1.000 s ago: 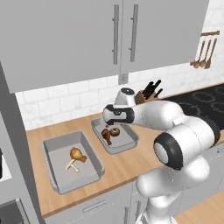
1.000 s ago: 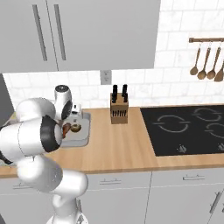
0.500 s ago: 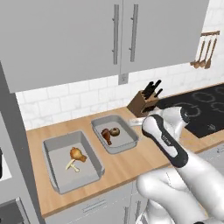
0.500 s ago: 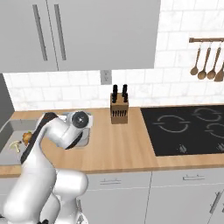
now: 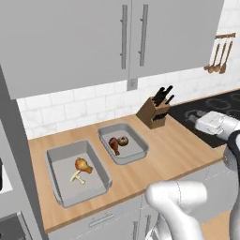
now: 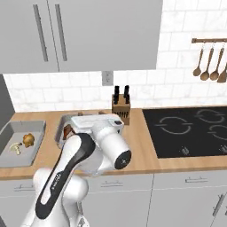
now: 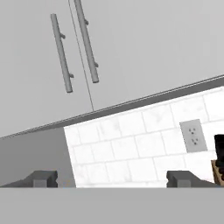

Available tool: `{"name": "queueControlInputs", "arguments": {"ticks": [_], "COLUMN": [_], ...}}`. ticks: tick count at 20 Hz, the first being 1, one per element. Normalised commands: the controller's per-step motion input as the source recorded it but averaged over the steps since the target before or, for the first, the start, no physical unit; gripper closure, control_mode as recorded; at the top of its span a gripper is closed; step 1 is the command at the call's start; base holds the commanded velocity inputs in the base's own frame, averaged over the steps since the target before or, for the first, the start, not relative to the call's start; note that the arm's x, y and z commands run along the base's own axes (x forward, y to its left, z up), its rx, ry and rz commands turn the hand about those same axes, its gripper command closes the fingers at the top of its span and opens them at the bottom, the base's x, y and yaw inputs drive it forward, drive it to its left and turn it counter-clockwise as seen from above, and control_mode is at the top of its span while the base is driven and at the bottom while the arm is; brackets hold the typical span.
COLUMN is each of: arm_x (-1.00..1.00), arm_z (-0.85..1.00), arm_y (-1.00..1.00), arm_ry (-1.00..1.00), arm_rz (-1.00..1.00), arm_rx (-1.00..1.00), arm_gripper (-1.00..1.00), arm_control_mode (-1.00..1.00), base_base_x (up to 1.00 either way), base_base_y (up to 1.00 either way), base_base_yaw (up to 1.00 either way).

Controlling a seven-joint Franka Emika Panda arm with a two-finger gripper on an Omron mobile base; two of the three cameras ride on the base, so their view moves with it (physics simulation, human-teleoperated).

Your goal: Place one mushroom and one chicken drumstick in each tupperware on the nearby counter, to pack two identical lunches.

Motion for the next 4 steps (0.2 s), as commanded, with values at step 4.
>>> {"name": "queueControlInputs", "arguments": {"ticks": [4], "arm_x": [-0.72], "arm_z": [0.33], "arm_y": [-0.66], "arm_ry": [-0.24], "arm_rz": [0.00], "arm_rx": [0.28], "arm_gripper": [-1.00], "arm_control_mode": [-1.00], "base_base_x": [0.00], "base_base_y": [0.00], "base_base_yaw": [0.00]}}
